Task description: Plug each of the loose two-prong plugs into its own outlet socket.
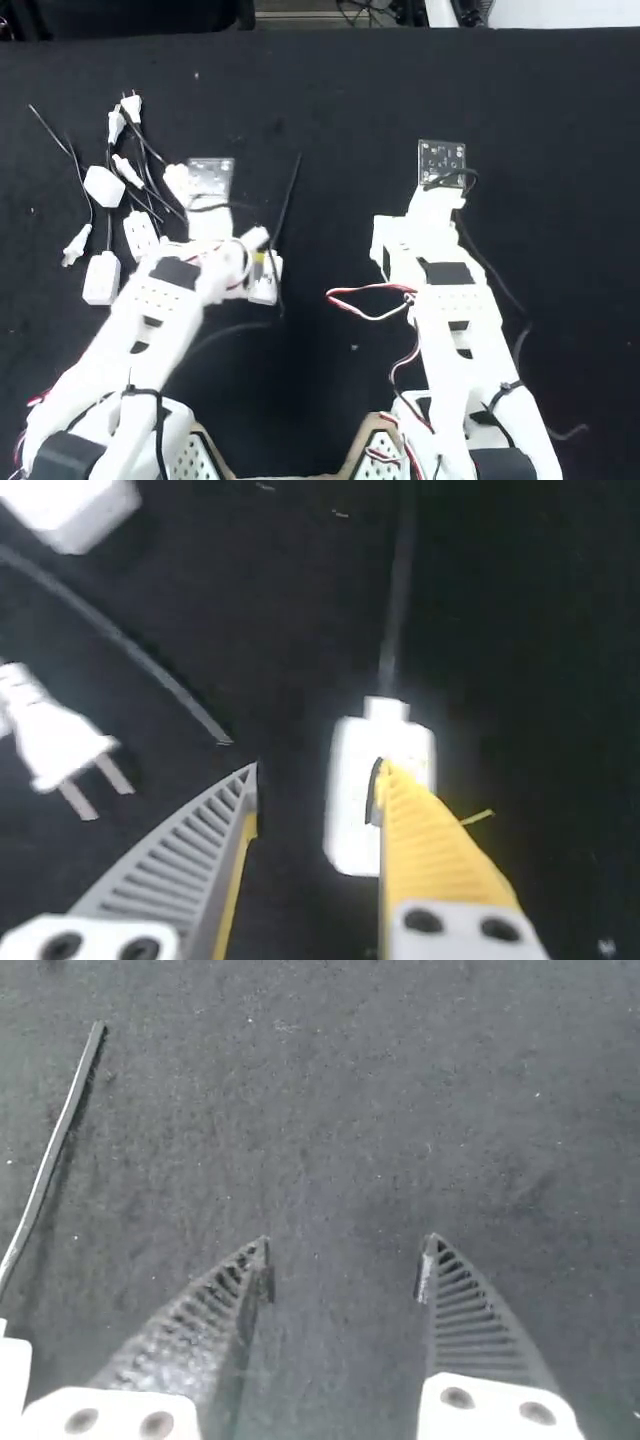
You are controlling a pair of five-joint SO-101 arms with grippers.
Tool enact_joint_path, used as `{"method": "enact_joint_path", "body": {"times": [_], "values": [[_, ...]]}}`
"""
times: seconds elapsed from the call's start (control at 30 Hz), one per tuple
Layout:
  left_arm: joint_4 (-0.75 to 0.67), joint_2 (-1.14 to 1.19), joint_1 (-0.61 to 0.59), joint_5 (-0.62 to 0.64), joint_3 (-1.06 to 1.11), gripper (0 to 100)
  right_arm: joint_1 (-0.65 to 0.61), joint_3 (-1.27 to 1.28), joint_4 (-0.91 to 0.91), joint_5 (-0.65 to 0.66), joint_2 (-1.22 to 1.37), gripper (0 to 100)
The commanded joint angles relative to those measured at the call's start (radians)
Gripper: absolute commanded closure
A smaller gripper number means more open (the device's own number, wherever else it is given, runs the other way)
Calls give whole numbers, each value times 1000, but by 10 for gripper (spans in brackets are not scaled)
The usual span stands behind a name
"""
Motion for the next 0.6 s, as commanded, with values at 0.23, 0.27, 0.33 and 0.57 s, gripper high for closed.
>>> {"method": "enact_joint_path", "body": {"times": [0.23,0.27,0.33,0.57], "values": [[-57,0,127,-12,96,809,12,-51,-29,-8,-1,770],[-91,-3,130,-12,116,809,12,-50,-29,-8,-1,770],[-164,5,110,-12,154,809,12,-50,-29,-8,-1,770],[-264,-5,-111,-12,202,809,12,-48,-28,-8,1,770]]}}
